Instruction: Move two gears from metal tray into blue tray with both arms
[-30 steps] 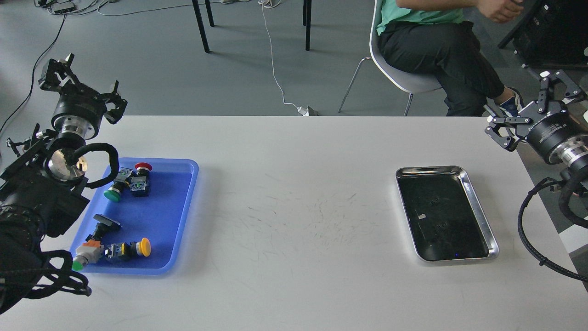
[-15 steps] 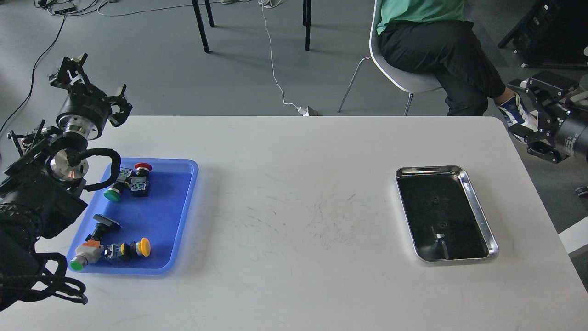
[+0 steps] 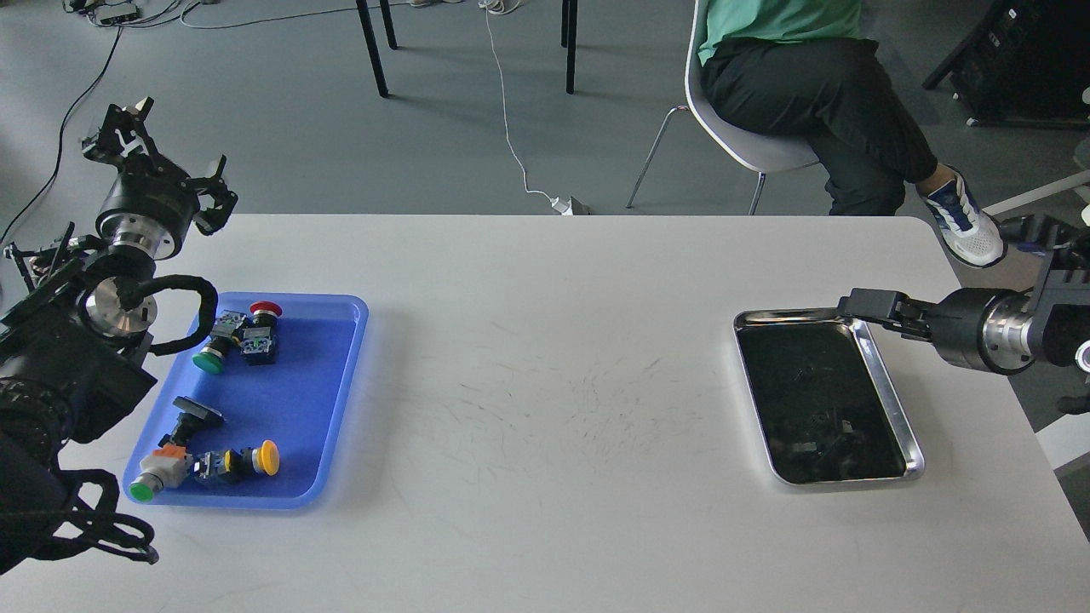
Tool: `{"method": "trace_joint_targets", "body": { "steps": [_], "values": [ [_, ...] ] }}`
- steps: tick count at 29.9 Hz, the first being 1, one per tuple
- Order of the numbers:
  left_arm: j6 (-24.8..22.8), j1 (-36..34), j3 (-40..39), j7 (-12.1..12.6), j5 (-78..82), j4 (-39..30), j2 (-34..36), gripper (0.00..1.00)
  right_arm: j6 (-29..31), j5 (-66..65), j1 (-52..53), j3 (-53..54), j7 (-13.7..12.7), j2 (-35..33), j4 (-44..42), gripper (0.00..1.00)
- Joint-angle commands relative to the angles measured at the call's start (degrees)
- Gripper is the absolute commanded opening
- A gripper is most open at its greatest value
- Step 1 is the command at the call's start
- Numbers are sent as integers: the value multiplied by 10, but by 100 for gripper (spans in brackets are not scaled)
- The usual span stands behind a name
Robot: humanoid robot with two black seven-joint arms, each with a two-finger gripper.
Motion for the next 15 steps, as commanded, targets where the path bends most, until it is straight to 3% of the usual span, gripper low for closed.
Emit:
{"method": "trace_joint_targets", "body": {
  "steps": [1, 15],
  "values": [
    [0, 0, 0, -1, 0, 0, 2, 99, -2, -1, 28, -41, 0, 39, -33, 97],
    [0, 3, 0, -1, -1, 0, 23, 99, -2, -4, 52, -136, 0, 134, -89, 93]
  ]
}}
